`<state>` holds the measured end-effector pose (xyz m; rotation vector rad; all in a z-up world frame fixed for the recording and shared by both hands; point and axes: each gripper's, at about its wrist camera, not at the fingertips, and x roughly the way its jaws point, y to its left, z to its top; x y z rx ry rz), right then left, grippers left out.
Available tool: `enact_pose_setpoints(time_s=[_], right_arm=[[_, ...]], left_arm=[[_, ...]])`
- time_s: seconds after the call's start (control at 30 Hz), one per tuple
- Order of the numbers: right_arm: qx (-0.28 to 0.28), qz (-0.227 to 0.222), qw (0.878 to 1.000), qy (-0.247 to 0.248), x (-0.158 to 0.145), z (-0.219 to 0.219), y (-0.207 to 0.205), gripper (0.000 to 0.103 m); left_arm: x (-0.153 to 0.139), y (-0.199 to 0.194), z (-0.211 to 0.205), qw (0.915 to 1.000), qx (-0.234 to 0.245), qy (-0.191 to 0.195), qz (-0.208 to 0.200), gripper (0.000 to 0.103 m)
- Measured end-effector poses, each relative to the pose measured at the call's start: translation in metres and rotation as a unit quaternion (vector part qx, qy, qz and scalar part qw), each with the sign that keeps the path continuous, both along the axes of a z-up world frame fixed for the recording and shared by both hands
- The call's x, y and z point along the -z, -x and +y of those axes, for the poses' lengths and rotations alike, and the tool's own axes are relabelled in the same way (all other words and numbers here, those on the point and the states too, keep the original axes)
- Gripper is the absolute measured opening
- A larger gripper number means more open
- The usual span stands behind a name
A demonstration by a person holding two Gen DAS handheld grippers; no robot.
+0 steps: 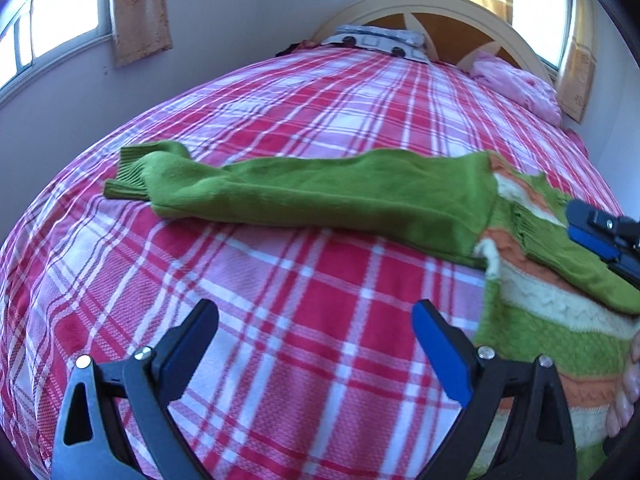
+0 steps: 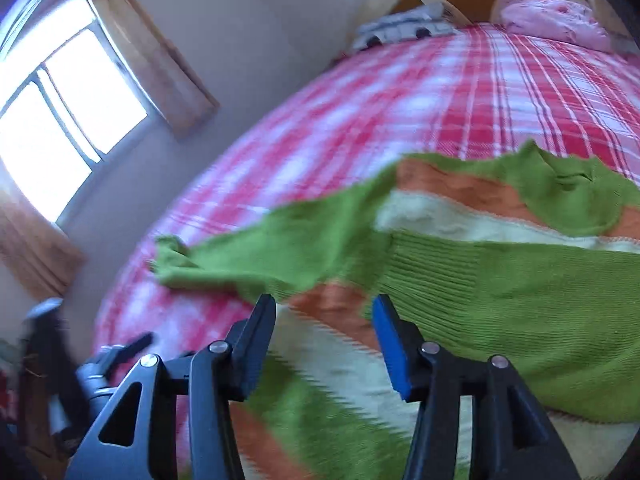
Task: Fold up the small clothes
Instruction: 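Fold the held sleeve across the sweater body with the right gripper while the left gripper grasps the other sleeve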
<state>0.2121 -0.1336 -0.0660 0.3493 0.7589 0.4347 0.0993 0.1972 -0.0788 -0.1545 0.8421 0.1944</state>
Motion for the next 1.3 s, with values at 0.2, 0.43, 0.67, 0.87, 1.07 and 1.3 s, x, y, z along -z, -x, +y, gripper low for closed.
enact_pose_setpoints(time_s=[0.2,0.43,0.67,0.87,1.07,1.3], right_arm=[[0.042,0.064,0.993,0.085,0.034,0.015,-0.020,0.014],[0.035,0.068,0.996,0.048,0.028,0.006,-0.008,0.015],[0.020,-0.009,1.000,0.021,-0.018,0.021,0.063,0.015],[0.022,0.004,1.000,-0.001,-0.016,0.022,0.093,0.015],[0.046,0.006,0.999,0.002,-0.024,0.004,0.114,0.015],[0.087,0.004,0.996,-0.011,-0.026,-0.026,0.126,0.015]], left_arm=[[0.004,0.001,0.027,0.9991,-0.037,0.017,0.008,0.099],[-0.012,-0.003,0.096,0.9916,-0.104,0.074,-0.025,0.099],[-0.016,-0.032,0.153,0.9562,-0.177,0.225,-0.062,0.078],[0.016,-0.065,0.125,0.9482,-0.174,0.265,-0.021,0.074],[0.022,-0.085,0.132,0.9423,-0.182,0.278,-0.037,0.007],[0.002,-0.098,0.120,0.9615,-0.174,0.207,-0.046,0.007]])
